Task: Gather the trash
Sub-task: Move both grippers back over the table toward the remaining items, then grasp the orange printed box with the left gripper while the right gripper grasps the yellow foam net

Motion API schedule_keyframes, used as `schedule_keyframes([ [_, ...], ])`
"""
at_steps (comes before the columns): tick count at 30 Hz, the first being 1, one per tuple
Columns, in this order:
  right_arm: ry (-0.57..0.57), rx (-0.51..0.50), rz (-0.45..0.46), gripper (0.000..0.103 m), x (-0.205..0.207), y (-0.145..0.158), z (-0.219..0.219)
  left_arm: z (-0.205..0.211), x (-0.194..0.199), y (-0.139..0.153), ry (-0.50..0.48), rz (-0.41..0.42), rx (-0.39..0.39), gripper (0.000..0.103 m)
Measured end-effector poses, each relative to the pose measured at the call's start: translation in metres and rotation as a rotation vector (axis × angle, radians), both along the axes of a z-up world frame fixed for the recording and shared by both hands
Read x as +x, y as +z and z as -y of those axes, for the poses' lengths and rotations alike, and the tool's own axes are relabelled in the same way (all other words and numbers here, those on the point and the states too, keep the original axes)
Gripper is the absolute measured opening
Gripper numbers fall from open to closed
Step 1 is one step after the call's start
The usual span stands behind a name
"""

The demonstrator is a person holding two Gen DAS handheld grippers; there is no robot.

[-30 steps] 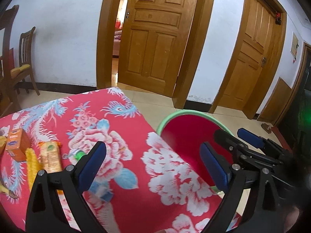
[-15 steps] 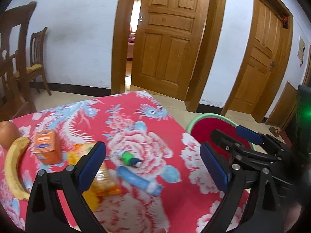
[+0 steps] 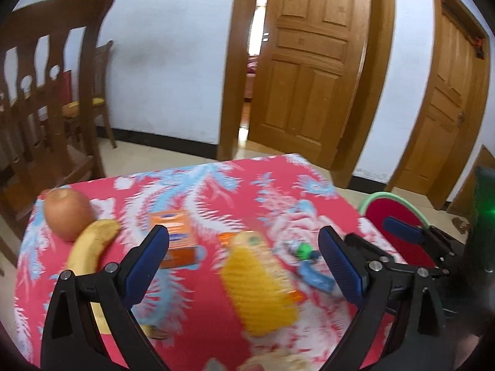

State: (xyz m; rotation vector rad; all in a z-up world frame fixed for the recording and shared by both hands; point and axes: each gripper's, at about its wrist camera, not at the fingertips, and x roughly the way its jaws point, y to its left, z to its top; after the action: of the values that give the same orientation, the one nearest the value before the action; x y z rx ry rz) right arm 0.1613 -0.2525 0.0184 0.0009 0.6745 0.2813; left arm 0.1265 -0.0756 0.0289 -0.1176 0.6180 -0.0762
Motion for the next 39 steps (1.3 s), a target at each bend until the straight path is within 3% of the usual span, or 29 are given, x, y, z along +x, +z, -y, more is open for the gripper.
schedule_keyframes([
  [5,0.016,0.042,0.009,0.080,-0.001,0.003,-0.013,-0.031,-0.002,0.000,0.058,0.017,-0.005,0.096],
  [12,0.050,0.057,-0.024,0.080,0.007,-0.004,-0.033,-0.059,0.020,-0.022,0.149,-0.049,0.019,0.096],
  [18,0.055,0.039,-0.034,0.080,0.007,-0.010,-0.037,-0.059,0.032,-0.046,0.163,-0.103,0.021,0.096],
  [26,0.055,0.040,-0.039,0.080,0.008,-0.010,-0.035,-0.044,0.045,-0.051,0.174,-0.116,0.084,0.095],
  [28,0.054,0.042,-0.037,0.080,0.008,-0.010,-0.034,-0.044,0.047,-0.051,0.173,-0.120,0.072,0.087],
  [29,0.053,0.044,-0.036,0.080,0.008,-0.009,-0.033,-0.044,0.047,-0.051,0.174,-0.122,0.065,0.077],
  [30,0.052,0.046,-0.035,0.080,0.008,-0.009,-0.032,-0.045,0.047,-0.052,0.173,-0.124,0.054,0.056],
  [31,0.050,0.047,-0.035,0.080,0.008,-0.009,-0.031,-0.046,0.046,-0.052,0.174,-0.129,0.040,0.047],
  [39,0.055,0.050,-0.039,0.080,0.008,-0.010,-0.031,-0.053,0.019,-0.035,0.164,-0.082,-0.023,0.047],
])
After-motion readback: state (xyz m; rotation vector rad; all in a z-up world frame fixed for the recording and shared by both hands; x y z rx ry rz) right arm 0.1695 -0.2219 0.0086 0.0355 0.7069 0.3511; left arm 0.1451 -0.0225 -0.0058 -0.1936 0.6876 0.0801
